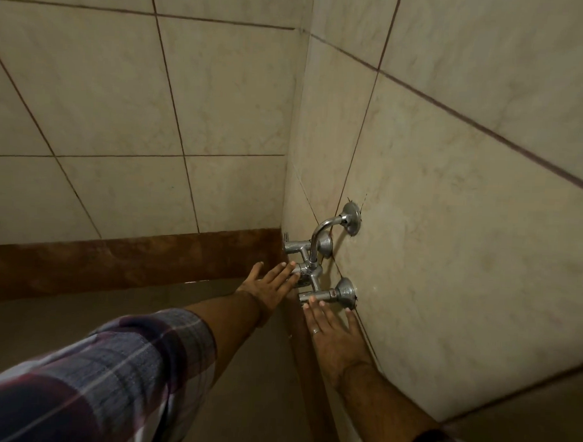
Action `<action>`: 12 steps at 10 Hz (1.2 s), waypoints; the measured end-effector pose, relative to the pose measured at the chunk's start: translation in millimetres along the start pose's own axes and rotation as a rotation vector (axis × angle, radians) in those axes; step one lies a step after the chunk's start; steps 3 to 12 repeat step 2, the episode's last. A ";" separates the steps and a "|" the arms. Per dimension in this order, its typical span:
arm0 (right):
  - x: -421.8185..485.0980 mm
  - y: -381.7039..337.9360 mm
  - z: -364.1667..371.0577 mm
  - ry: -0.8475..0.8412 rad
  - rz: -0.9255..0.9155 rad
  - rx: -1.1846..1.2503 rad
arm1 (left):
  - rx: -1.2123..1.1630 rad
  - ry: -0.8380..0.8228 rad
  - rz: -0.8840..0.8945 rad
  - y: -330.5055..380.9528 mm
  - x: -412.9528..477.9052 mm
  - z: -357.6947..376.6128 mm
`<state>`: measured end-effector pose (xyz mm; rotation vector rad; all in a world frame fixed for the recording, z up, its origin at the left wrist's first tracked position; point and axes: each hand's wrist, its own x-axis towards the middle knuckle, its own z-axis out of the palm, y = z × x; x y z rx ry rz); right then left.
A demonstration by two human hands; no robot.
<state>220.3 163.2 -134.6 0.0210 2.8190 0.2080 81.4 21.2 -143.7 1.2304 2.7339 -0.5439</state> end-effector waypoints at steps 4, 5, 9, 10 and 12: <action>-22.2 -15.6 -112.8 0.075 -0.015 0.246 | -0.210 -0.033 -0.086 -28.9 -53.1 -90.0; -22.2 -15.6 -112.8 0.075 -0.015 0.246 | -0.210 -0.033 -0.086 -28.9 -53.1 -90.0; -22.2 -15.6 -112.8 0.075 -0.015 0.246 | -0.210 -0.033 -0.086 -28.9 -53.1 -90.0; -22.2 -15.6 -112.8 0.075 -0.015 0.246 | -0.210 -0.033 -0.086 -28.9 -53.1 -90.0; -22.2 -15.6 -112.8 0.075 -0.015 0.246 | -0.210 -0.033 -0.086 -28.9 -53.1 -90.0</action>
